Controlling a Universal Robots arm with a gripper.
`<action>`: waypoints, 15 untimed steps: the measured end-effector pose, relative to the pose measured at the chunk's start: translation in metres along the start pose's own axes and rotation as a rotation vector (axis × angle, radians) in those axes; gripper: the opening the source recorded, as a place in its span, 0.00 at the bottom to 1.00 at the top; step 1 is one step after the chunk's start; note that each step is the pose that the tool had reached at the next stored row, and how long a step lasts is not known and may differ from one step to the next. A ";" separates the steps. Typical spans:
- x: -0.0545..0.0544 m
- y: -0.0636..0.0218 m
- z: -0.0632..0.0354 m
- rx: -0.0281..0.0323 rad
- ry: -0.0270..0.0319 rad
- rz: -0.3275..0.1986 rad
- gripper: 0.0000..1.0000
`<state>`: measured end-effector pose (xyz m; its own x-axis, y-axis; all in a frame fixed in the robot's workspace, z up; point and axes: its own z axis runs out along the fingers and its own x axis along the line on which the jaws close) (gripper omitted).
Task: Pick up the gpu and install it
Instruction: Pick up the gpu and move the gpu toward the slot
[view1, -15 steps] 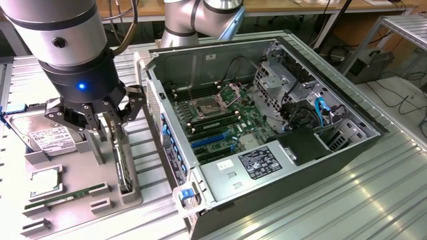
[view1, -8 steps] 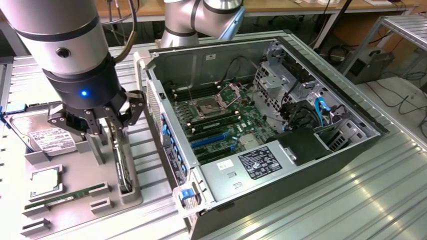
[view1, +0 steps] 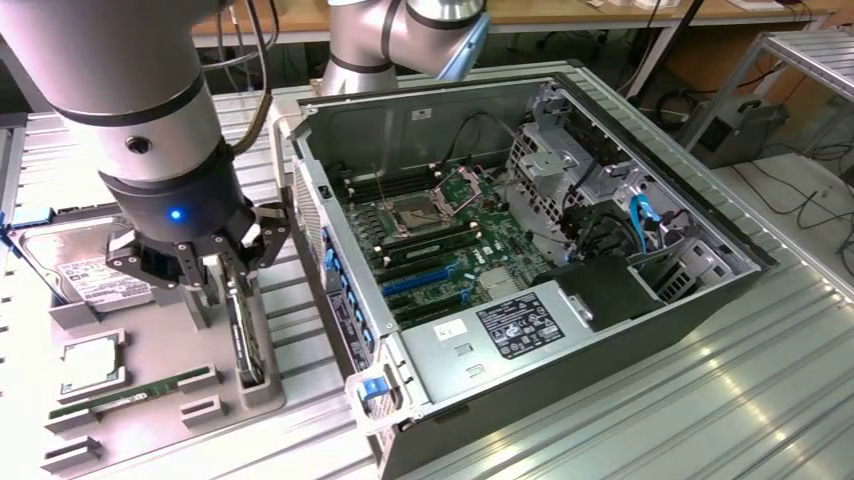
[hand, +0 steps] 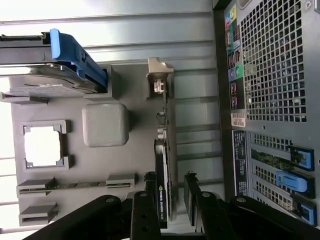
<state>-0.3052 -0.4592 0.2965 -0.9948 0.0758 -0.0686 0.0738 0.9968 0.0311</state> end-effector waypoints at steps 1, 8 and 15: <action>0.000 -0.0001 0.0025 0.0000 0.0000 0.000 0.36; 0.003 -0.0007 0.0178 0.0009 -0.0001 0.000 0.36; 0.005 -0.0013 0.0345 0.0012 -0.0001 0.000 0.36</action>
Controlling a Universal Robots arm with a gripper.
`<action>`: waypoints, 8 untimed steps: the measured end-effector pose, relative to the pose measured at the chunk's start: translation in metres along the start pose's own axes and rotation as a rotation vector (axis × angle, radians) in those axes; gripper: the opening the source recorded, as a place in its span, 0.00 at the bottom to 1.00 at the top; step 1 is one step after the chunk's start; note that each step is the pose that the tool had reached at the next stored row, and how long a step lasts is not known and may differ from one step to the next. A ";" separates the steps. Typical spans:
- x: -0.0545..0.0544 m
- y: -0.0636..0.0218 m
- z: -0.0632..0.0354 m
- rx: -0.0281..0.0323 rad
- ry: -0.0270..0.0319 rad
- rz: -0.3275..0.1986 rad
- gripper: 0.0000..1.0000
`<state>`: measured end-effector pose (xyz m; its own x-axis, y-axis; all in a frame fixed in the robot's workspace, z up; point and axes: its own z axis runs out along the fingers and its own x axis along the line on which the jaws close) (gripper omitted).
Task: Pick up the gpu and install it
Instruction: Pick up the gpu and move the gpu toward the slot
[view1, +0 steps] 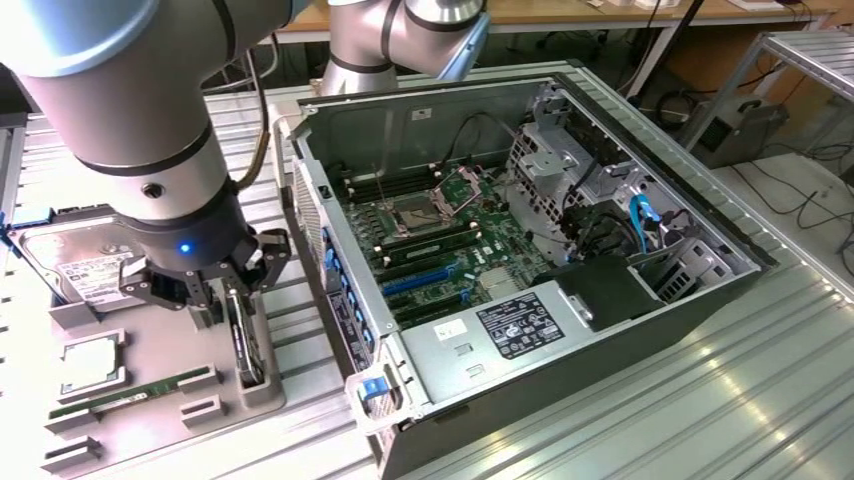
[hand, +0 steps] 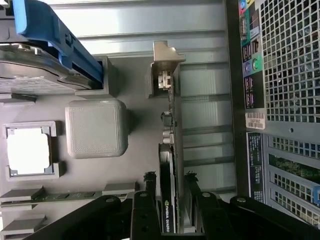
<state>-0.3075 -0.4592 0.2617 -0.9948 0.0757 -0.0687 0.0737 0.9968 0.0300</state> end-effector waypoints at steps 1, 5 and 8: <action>0.000 -0.0001 0.0017 0.0001 0.0001 0.000 0.36; 0.001 -0.0002 0.0095 0.0002 0.0022 0.001 0.36; 0.001 -0.0002 0.0104 0.0006 0.0051 0.002 0.36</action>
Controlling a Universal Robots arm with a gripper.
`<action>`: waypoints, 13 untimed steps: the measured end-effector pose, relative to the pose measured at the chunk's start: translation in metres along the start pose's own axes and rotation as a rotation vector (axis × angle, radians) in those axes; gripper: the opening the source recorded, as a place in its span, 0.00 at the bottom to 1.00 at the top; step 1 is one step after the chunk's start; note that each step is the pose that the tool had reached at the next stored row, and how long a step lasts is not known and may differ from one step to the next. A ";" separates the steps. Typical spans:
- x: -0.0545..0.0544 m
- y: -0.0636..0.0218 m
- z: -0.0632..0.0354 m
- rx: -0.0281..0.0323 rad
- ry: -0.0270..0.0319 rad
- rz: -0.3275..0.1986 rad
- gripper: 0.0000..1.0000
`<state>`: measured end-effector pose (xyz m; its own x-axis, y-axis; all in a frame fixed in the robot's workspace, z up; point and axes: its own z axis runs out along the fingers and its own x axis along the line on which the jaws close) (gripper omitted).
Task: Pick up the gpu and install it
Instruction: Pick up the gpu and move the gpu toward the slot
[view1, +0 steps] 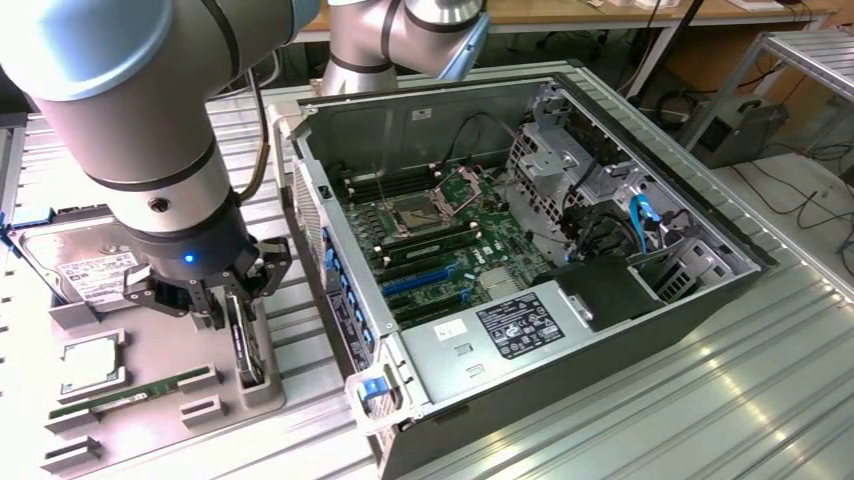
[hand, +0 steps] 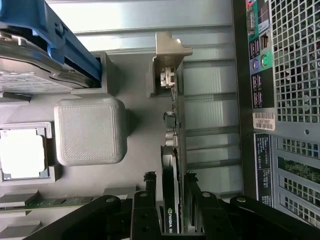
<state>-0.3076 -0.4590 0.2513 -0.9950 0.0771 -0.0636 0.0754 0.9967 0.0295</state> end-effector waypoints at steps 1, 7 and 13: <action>0.000 0.0001 0.0002 -0.0001 0.0000 0.000 0.36; 0.000 0.0010 0.0017 -0.0001 0.0000 0.000 0.36; 0.000 0.0024 0.0046 -0.0001 0.0000 0.000 0.36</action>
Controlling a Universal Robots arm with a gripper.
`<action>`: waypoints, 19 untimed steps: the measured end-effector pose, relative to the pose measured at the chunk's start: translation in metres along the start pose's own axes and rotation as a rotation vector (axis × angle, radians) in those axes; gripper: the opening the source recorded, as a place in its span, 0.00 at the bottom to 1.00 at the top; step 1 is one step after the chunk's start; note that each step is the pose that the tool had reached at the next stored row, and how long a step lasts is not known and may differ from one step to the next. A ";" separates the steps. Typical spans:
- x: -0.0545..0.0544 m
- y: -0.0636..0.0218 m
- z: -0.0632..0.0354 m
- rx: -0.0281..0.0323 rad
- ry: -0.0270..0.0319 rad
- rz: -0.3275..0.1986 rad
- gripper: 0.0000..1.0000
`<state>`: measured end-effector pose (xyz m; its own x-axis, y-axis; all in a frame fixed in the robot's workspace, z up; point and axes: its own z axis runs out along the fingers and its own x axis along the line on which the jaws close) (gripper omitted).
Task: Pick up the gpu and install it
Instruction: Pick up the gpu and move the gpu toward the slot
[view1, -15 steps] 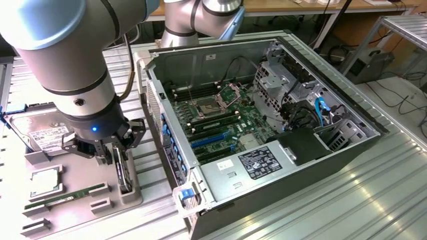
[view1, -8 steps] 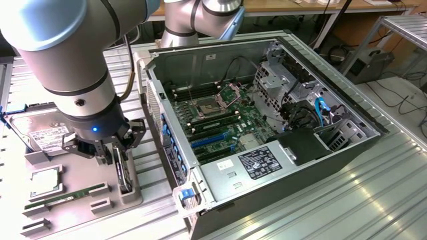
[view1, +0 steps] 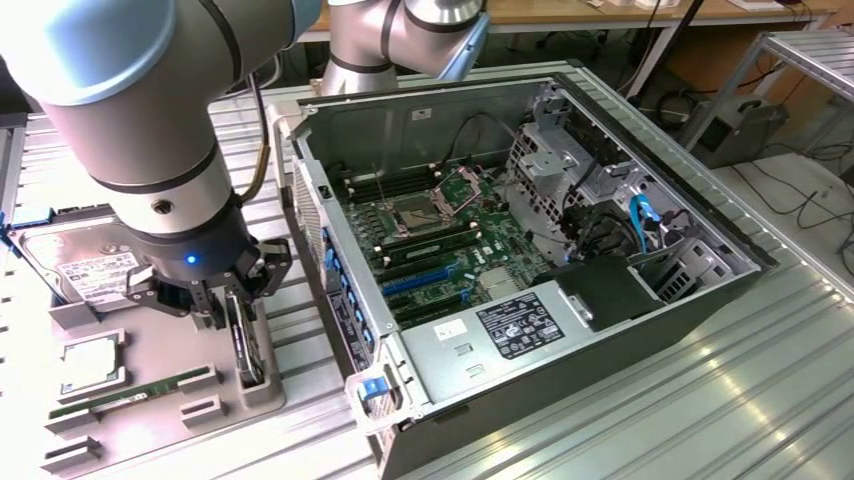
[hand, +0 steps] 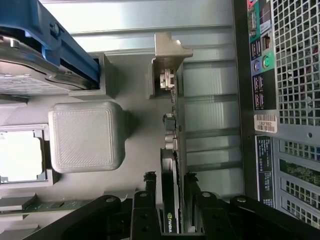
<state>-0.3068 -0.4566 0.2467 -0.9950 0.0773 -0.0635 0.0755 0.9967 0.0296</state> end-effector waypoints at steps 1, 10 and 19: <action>0.000 0.0005 0.0005 -0.0001 -0.0001 0.000 0.36; 0.000 0.0021 0.0020 0.0008 0.0007 0.000 0.35; -0.002 0.0020 0.0026 0.0028 0.0217 -0.002 0.26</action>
<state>-0.3043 -0.4547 0.2444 -0.9963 0.0752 -0.0419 0.0741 0.9969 0.0267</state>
